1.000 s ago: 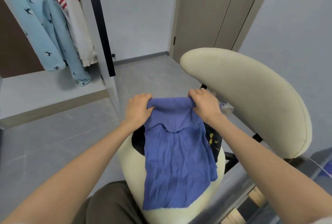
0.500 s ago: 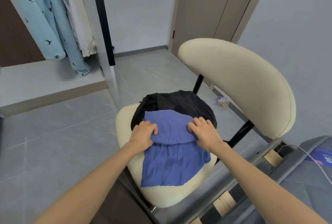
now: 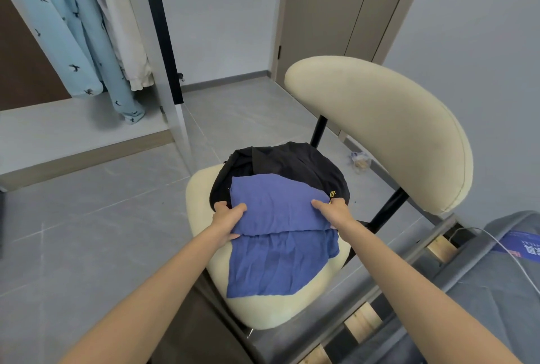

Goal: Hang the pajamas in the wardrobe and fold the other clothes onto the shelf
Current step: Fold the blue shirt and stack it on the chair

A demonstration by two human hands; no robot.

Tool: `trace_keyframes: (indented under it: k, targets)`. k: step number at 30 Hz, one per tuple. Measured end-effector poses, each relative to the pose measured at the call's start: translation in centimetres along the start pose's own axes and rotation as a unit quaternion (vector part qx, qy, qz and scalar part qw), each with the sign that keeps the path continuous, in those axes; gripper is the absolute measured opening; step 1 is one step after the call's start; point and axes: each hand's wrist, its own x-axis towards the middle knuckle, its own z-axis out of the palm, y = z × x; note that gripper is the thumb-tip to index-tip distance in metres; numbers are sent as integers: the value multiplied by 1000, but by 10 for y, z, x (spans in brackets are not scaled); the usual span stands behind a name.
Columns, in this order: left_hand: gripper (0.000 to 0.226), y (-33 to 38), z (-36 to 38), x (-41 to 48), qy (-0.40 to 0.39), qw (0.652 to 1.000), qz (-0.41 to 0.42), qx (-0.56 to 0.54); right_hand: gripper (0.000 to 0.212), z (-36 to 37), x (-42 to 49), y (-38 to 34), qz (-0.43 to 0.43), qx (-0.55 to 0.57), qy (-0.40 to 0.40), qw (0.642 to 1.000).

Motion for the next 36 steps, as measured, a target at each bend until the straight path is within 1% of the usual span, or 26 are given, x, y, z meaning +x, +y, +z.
trace_keyframes:
  k: [3,5,9,12,16,20,22,24,26,27,30,31,32,34,36]
  targets:
    - [49,4,4,3,-21,999,-42,-4,61,-1,3,-5,44,15,-21,999]
    - [47,6,8,5,-28,998,-53,7,61,-2,7,-7,51,17,-24,998]
    - [54,7,13,11,-17,999,-31,38,44,2,11,-11,17,10,-17,1000]
    - [48,7,15,17,-18,998,-14,55,31,4,13,-16,-15,12,-14,1000]
    - [33,9,15,21,6,996,23,82,35,3,16,-24,-60,54,-35,996]
    - [21,13,8,29,86,985,113,93,23,0,19,-25,-81,154,-37,984]
    - [15,12,4,31,96,976,154,118,21,0,20,-20,-85,149,-25,985]
    - [16,6,1,33,83,971,161,156,27,2,21,-12,-74,77,6,994]
    - [19,-3,0,35,67,973,138,170,35,3,22,-3,-54,9,35,998]
    - [24,-6,-1,35,56,978,123,162,37,3,23,1,-46,0,40,998]
    - [66,-5,-3,35,47,989,82,116,51,2,23,1,-15,17,21,1000]
    - [72,-3,-3,37,49,990,75,110,58,1,23,-2,7,40,6,999]
    - [71,0,-3,39,43,991,71,104,66,1,24,-5,33,65,-10,997]
    - [62,7,0,42,2,995,57,77,83,-1,27,-11,81,100,-28,991]
    - [63,12,2,44,-21,998,31,48,86,-1,31,-17,105,113,-45,987]
